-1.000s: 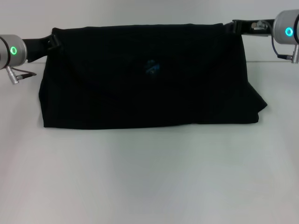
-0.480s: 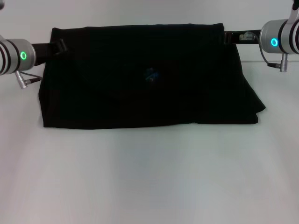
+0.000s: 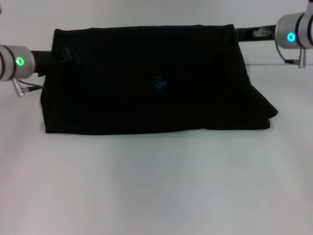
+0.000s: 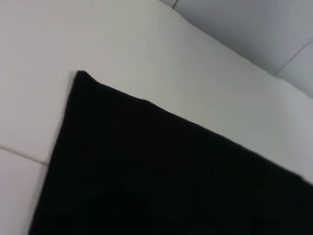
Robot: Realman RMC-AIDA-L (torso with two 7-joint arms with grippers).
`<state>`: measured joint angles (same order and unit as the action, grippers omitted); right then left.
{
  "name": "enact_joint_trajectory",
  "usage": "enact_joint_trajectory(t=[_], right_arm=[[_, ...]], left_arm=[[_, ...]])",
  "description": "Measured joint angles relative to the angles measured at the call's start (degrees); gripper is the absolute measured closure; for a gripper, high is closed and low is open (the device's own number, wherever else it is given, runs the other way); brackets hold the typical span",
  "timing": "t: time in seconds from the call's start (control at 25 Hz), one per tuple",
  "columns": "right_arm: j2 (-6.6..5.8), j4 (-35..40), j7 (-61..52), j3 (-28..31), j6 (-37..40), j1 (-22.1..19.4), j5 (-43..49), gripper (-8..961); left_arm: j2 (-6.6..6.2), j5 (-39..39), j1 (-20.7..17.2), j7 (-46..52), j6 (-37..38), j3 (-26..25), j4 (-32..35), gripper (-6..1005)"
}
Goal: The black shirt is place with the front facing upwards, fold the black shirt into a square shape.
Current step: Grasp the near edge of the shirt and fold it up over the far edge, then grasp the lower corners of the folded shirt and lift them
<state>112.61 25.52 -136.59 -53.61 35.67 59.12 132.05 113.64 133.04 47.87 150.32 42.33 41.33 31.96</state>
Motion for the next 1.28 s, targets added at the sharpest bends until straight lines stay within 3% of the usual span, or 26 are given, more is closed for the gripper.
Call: enact_joint_trajectory(t=[0.16,0.28,0.4,0.52,0.68,0.76,0.92,1.28], right_arm=[[-0.61,6.28,-0.73,1.89,7.71,-1.97,-0.13,515],[-0.28,11.3,-0.76,5.62,14.32,-4.59,-1.14,446],[0.0,14.04,1.02,9.41,21.67,-8.98,-6.14,341],[-0.32,14.03,4.51,11.65,28.16,-14.82,-14.71,219],[-0.36,13.36,8.48,13.58,34.96,-22.02,-23.83,104],[-0.36,12.58,9.81,13.97,37.63,-24.73,-26.65,55],[-0.59,9.85,11.97,15.54,41.05,-27.69,-28.51,93],[-0.68,7.12,14.77,16.6,41.87,-28.56,-28.24,103]], left_arm=[[1.92,-2.1,-3.95,0.47,7.75,-2.86,9.13,739],[3.49,-7.7,-8.17,-1.37,13.22,-3.03,15.5,678],[2.94,-16.85,-11.46,-9.53,18.92,-4.18,14.79,617],[2.28,-22.05,-13.65,-20.58,23.2,-8.35,10.65,475],[1.73,-23.13,-15.77,-30.8,24.81,-14.7,4.89,301],[1.57,-22.51,-16.51,-33.7,23.87,-15.49,2.65,221],[2.25,-20.95,-17.73,-37.4,20.9,-15.2,1.25,47],[2.59,-19.66,-17.35,-36.58,15.08,-15.01,-2.33,93]])
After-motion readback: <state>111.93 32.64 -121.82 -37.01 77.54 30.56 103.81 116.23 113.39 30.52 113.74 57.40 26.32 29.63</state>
